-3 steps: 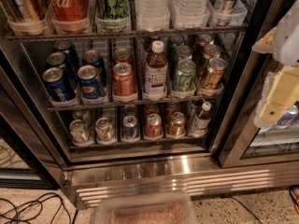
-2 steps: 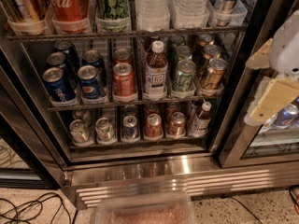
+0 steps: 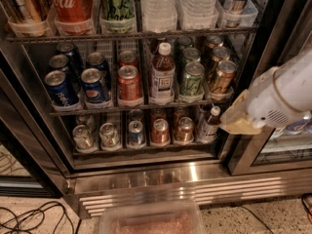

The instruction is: Pick coke can from bottom shelf of fridge

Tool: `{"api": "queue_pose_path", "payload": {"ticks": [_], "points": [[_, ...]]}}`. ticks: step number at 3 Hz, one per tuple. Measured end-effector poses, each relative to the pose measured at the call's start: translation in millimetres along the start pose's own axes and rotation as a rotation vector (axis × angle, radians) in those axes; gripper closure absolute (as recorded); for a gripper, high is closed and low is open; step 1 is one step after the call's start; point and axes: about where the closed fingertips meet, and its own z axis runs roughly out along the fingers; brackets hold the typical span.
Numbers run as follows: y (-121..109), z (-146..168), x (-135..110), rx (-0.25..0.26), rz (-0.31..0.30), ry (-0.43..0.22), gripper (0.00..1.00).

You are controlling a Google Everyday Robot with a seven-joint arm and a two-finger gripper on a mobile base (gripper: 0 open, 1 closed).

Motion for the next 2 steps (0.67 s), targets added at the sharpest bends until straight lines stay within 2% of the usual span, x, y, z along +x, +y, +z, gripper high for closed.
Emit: {"api": "queue_pose_path", "payload": {"ticks": [1,2], "points": [[12,52,-5,-0.001,0.039,-0.09,0.88],[21,106,-9,-0.016,0.111,-0.167,1.0]]}}
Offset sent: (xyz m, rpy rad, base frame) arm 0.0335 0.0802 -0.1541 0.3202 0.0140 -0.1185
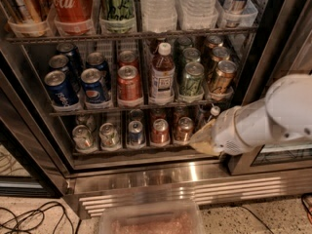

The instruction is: Pick coke can from bottom shelf of fridge

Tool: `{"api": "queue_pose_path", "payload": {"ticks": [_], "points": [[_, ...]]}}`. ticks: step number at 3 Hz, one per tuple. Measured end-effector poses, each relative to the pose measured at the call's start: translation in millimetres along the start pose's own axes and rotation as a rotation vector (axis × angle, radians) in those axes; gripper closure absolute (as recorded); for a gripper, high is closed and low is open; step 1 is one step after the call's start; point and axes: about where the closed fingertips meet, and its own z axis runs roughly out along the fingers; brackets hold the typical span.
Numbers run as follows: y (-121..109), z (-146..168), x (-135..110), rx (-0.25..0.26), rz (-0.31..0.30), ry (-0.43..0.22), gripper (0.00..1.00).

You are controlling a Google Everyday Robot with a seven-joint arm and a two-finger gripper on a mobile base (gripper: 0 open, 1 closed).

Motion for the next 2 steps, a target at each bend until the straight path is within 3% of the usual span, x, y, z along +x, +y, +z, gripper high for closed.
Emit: {"api": "queue_pose_path", "payload": {"ticks": [1,2], "points": [[13.7,51.5,8.5,-0.061,0.042,-0.019,1.0],[13.6,55.4,10.3,-0.063,0.047,-0.02,1.0]]}}
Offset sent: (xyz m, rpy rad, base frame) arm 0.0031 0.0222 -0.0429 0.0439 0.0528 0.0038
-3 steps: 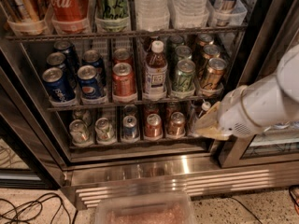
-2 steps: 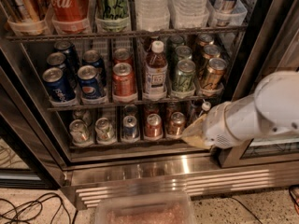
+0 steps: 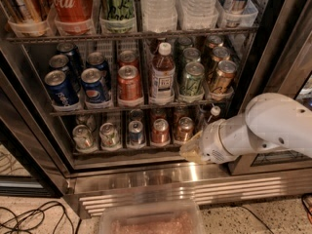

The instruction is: Pick coke can from bottom shelf of fridge

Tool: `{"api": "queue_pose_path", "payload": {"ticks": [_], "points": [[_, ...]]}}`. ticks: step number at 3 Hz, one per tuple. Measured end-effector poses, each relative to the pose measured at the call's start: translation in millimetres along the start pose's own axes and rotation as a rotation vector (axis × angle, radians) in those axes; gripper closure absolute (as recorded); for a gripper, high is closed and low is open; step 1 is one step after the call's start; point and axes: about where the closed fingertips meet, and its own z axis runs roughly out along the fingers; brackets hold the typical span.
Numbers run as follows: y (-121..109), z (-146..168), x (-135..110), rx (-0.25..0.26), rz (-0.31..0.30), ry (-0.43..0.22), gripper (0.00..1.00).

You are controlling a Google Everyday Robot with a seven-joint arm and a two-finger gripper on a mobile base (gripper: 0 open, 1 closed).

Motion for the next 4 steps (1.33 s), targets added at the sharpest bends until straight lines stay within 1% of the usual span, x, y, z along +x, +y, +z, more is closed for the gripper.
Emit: {"api": "queue_pose_path", "payload": {"ticks": [1,2,3,4], "points": [[4,8,5,0.019,-0.009,0.012,1.0],[15,26,18,0.072,-0.01,0.012,1.0],[19,51,31,0.137,0.011,-0.04,1.0],[-2,70,21,0.225,0.023,-0.156,1.0]]}}
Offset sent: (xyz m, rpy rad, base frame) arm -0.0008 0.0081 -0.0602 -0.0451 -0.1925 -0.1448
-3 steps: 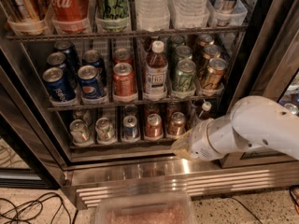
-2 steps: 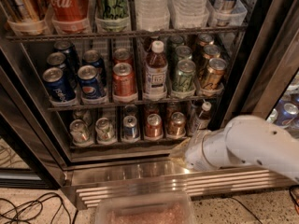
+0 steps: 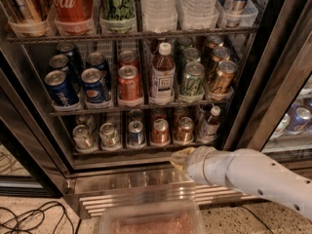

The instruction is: Pick coke can from bottom shelf of fridge

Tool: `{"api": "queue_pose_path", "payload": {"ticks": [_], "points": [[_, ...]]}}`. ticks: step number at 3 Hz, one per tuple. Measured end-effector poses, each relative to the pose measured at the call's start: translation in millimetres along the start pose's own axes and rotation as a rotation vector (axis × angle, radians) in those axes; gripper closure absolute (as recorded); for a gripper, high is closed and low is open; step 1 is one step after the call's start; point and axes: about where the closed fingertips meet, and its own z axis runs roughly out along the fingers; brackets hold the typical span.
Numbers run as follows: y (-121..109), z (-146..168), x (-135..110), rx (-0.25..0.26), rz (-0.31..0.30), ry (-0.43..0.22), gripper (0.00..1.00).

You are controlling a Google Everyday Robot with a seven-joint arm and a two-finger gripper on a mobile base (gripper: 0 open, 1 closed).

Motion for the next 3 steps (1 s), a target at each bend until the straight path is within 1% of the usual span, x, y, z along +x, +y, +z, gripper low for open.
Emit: {"api": "queue_pose_path", "payload": {"ticks": [1,2,3], "points": [[-23.8,21.1,-9.3,0.075,0.019,-0.127,1.0],[-19.8,29.8,-4.8,0.062,0.04,-0.139,1.0],[-20.0,29.4,-5.2,0.063,0.039,-0.139,1.0]]}}
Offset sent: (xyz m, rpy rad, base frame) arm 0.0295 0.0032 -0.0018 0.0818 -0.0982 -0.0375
